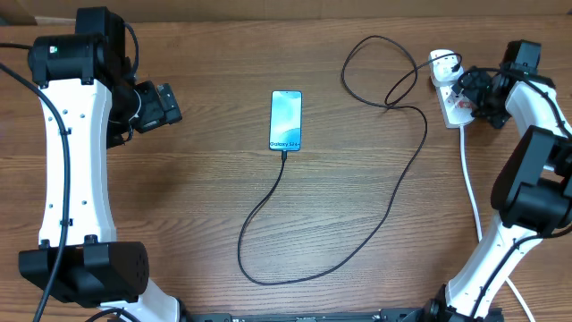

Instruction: Plug charger to phone and switch on socket

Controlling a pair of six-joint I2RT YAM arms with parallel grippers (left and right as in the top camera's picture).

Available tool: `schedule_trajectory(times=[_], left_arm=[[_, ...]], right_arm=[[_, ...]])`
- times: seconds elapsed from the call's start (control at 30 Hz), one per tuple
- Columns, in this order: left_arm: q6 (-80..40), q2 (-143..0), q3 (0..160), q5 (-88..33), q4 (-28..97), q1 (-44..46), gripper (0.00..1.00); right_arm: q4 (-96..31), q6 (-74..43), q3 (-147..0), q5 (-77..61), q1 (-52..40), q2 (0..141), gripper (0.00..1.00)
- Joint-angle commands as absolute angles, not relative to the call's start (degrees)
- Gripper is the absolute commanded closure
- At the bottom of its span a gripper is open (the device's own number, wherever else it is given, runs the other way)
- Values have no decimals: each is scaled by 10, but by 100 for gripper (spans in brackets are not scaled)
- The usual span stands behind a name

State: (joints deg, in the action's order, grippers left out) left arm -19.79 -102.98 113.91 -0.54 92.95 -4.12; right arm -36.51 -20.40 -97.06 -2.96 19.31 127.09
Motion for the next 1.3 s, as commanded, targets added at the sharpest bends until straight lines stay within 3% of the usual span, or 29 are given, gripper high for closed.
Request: schedule_trajectory(times=[0.0, 0.3, 0.93, 1.27], left_arm=[[-208, -1032, 1136, 4, 927, -37, 0], [-208, -1032, 1136, 4, 927, -37, 0], [-208, -1032, 1136, 4, 927, -37, 0], [-208, -1032, 1136, 4, 927, -37, 0]], right_arm=[[-370, -195, -975, -37, 191, 1166, 0], [-462, -195, -975, -38, 191, 975, 0], [-784, -257, -975, -72, 190, 668, 0], [-806, -251, -893, -79, 190, 547, 0]])
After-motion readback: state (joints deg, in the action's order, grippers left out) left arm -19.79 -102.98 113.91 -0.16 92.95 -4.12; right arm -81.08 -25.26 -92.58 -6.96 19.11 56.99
